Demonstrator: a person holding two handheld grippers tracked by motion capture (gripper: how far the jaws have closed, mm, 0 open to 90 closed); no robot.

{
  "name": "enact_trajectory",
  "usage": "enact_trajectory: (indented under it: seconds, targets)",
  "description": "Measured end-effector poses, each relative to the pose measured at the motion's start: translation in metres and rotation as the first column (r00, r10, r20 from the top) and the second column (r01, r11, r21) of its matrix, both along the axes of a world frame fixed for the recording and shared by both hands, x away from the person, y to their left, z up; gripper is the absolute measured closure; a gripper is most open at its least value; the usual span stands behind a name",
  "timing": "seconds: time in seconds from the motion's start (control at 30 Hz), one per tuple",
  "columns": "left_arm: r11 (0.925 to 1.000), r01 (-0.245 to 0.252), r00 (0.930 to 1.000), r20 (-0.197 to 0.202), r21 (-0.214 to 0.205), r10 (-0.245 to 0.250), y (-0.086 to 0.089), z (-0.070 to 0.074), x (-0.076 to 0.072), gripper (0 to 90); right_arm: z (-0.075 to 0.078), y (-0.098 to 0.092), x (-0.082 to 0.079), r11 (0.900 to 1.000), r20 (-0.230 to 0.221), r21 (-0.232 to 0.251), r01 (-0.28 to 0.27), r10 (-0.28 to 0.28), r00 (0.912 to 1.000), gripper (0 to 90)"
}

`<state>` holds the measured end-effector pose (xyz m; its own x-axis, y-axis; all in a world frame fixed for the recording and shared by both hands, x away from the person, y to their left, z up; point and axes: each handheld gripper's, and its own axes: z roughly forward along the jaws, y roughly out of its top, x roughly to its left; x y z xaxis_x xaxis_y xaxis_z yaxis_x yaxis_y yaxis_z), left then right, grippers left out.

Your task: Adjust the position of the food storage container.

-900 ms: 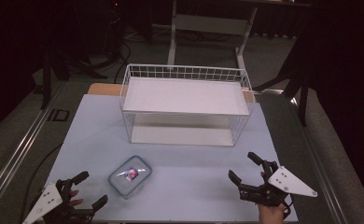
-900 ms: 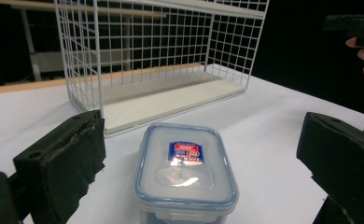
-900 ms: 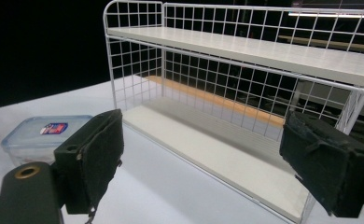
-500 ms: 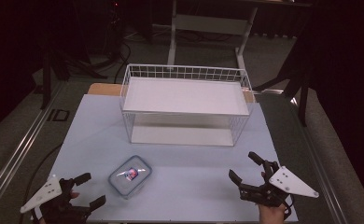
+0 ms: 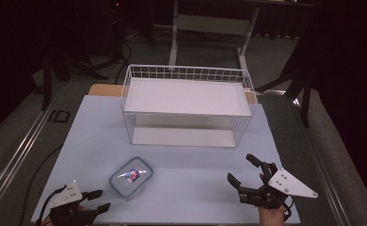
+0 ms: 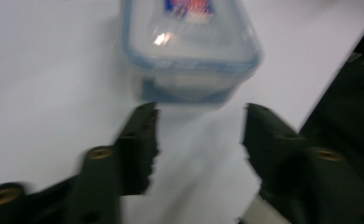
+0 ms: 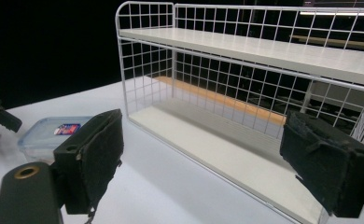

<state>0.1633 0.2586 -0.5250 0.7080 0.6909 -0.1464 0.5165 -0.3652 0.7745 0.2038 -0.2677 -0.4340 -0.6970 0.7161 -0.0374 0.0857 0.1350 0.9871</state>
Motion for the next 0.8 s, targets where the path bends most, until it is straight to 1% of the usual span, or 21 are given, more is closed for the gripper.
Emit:
enact_trajectory:
  seconds: [0.03, 0.07, 0.1, 0.13, 0.17, 0.23, 0.27, 0.3, 0.33, 0.37, 0.43, 0.47, 0.5, 0.53, 0.57, 0.63, 0.7, 0.73, 0.8]
  targets:
    - [1.0000, 0.000, 1.0000, 0.000, 0.000, 0.000, 0.000, 0.000, 0.000, 58.5, 0.000, 0.000, 0.000, 1.0000, 0.000, 0.000, 0.000, 0.000, 1.0000, 13.6]
    - [0.9999, 0.012, 0.9999, -0.007, 0.005, -0.012, -0.002, -0.001, 0.001, 65.2, 0.000, -0.001, 0.000, 1.0000, 0.003, 0.002, -0.003, 0.003, 1.0000, 13.6]
    - [0.9997, 0.015, 0.9998, -0.016, 0.021, -0.014, -0.004, -0.001, 0.003, 71.1, 0.000, -0.001, 0.000, 1.0000, 0.002, 0.005, 0.001, -0.001, 1.0000, 13.6]
    - [0.9982, 0.033, 0.9989, -0.035, 0.051, -0.031, -0.010, -0.003, 0.006, 76.6, 0.000, -0.002, 0.000, 1.0000, -0.002, 0.006, 0.003, -0.003, 1.0000, 13.6]
    - [0.9982, 0.033, 0.9989, -0.035, 0.051, -0.031, -0.010, -0.003, 0.006, 82.7, 0.000, -0.002, 0.000, 0.9999, -0.002, 0.009, 0.004, -0.004, 1.0000, 13.6]
    - [0.9954, 0.056, 0.9964, -0.068, 0.078, -0.051, -0.016, -0.005, 0.010, 90.0, 0.000, -0.002, 0.000, 1.0000, -0.005, 0.008, 0.005, -0.005, 1.0000, 13.6]
    - [0.9939, 0.056, 0.9959, -0.077, 0.095, -0.049, -0.019, -0.006, 0.012, 90.0, 0.000, -0.002, 0.000, 1.0000, -0.005, 0.008, 0.005, -0.005, 1.0000, 13.6]
    - [0.9939, 0.056, 0.9959, -0.077, 0.095, -0.049, -0.019, -0.006, 0.012, 90.0, 0.000, -0.002, 0.000, 1.0000, -0.005, 0.008, 0.005, -0.005, 1.0000, 13.6]
    - [0.9917, 0.073, 0.9928, -0.102, 0.106, -0.063, -0.025, -0.008, 0.016, 90.0, 0.000, -0.003, 0.000, 1.0000, -0.005, 0.004, 0.005, -0.005, 1.0000, 13.6]
    - [0.9901, 0.075, 0.9919, -0.110, 0.118, -0.062, -0.027, -0.009, 0.019, 90.0, 0.000, -0.003, 0.000, 1.0000, -0.005, 0.004, 0.005, -0.005, 1.0000, 13.6]
    - [0.9899, 0.063, 0.9921, -0.116, 0.127, -0.049, -0.030, -0.011, 0.024, 90.0, 0.000, -0.003, 0.000, 1.0000, -0.005, 0.006, 0.007, -0.007, 1.0000, 13.6]
    - [0.9915, 0.056, 0.9919, -0.120, 0.118, -0.042, -0.030, -0.011, 0.026, 90.0, 0.000, -0.004, 0.000, 0.9999, -0.006, 0.006, 0.008, -0.008, 0.9999, 13.6]
    - [0.9916, 0.055, 0.9917, -0.122, 0.117, -0.040, -0.031, -0.011, 0.029, 90.0, 0.000, -0.004, 0.000, 0.9999, -0.006, 0.006, 0.009, -0.009, 0.9999, 13.6]
    - [0.9900, 0.055, 0.9927, -0.114, 0.130, -0.040, -0.032, -0.011, 0.030, 90.0, 0.000, -0.005, -0.001, 0.9999, -0.006, 0.006, 0.010, -0.010, 0.9999, 13.6]
    - [0.9907, 0.055, 0.9922, -0.118, 0.124, -0.041, -0.033, -0.011, 0.031, 90.0, 0.000, -0.005, -0.001, 0.9999, -0.005, 0.009, 0.009, -0.009, 0.9999, 13.6]
    - [0.9906, 0.055, 0.9923, -0.117, 0.125, -0.041, -0.034, -0.012, 0.032, 90.0, 0.001, -0.005, -0.001, 0.9999, -0.003, 0.008, 0.010, -0.010, 0.9999, 13.6]
    - [0.9886, 0.035, 0.9948, -0.100, 0.146, -0.020, -0.035, -0.011, 0.035, 90.0, 0.001, -0.006, -0.002, 0.9999, -0.003, 0.009, 0.010, -0.010, 0.9999, 13.6]
    - [0.9890, 0.019, 0.9947, -0.103, 0.147, -0.004, -0.034, -0.011, 0.038, 90.0, 0.001, -0.006, -0.002, 0.9999, -0.002, 0.010, 0.010, -0.010, 0.9999, 13.6]
    - [0.9879, 0.004, 0.9948, -0.102, 0.155, 0.012, -0.033, -0.010, 0.043, 90.0, 0.001, -0.006, -0.002, 0.9999, -0.004, 0.009, 0.011, -0.011, 0.9999, 13.6]
